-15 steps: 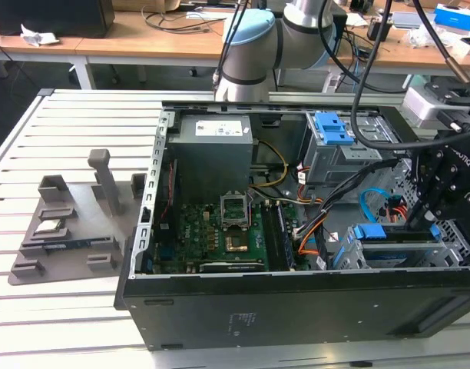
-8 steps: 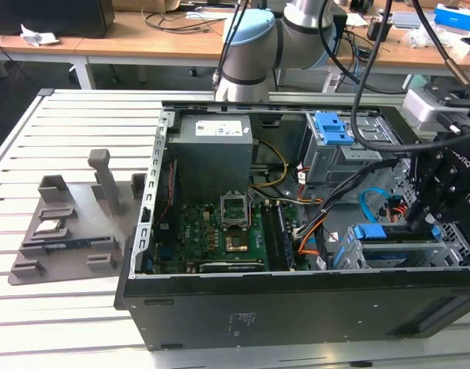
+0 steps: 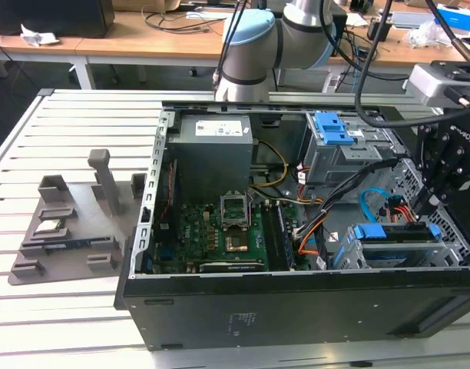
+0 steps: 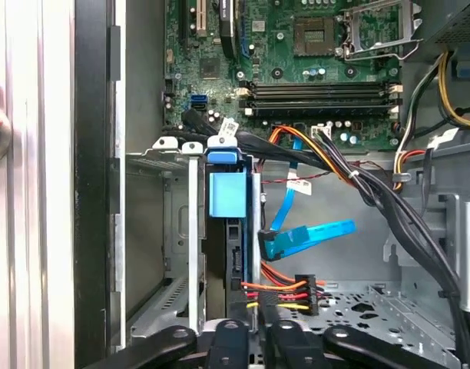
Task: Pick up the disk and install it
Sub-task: 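Insert the first disk wire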
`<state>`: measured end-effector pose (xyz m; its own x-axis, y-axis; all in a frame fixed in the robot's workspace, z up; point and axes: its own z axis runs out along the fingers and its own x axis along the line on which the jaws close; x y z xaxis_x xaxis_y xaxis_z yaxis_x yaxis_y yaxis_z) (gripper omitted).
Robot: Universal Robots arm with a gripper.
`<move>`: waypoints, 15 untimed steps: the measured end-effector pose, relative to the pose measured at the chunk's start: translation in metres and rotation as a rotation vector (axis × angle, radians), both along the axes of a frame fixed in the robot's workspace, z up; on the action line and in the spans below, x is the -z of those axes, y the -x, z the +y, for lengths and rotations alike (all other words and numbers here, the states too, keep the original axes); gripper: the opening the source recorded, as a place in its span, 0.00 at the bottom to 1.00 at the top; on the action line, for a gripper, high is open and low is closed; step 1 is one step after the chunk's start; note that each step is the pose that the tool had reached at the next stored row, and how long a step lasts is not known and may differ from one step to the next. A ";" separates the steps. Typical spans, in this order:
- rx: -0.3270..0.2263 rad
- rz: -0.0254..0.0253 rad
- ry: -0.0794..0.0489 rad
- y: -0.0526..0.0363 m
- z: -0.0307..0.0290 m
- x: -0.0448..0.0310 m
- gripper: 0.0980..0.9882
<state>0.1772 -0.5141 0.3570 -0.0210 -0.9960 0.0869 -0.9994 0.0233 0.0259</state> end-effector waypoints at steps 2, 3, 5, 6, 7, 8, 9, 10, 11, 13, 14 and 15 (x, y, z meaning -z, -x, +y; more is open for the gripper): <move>0.000 0.0000 0.000 0.0000 0.0011 -0.0065 0.01; 0.000 0.0000 0.000 0.0000 0.0015 -0.0121 0.01; 0.000 0.0000 0.000 0.0000 0.0018 -0.0200 0.01; 0.000 0.0000 0.000 0.0000 0.0018 -0.0235 0.01; 0.000 0.0000 0.000 0.0000 0.0018 -0.0242 0.01; 0.000 0.0001 0.000 0.0000 0.0018 -0.0241 0.01; 0.000 0.0001 0.000 0.0000 0.0018 -0.0241 0.01; 0.000 0.0000 0.000 0.0000 0.0018 -0.0243 0.01; 0.000 0.0000 0.000 0.0000 0.0018 -0.0243 0.01; 0.000 0.0000 0.000 0.0000 0.0018 -0.0244 0.01; 0.000 0.0000 0.000 0.0000 0.0018 -0.0244 0.01; 0.000 0.0000 0.000 0.0000 0.0018 -0.0244 0.01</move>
<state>0.1772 -0.5123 0.3814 -0.0210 -0.9960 0.0870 -0.9994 0.0233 0.0259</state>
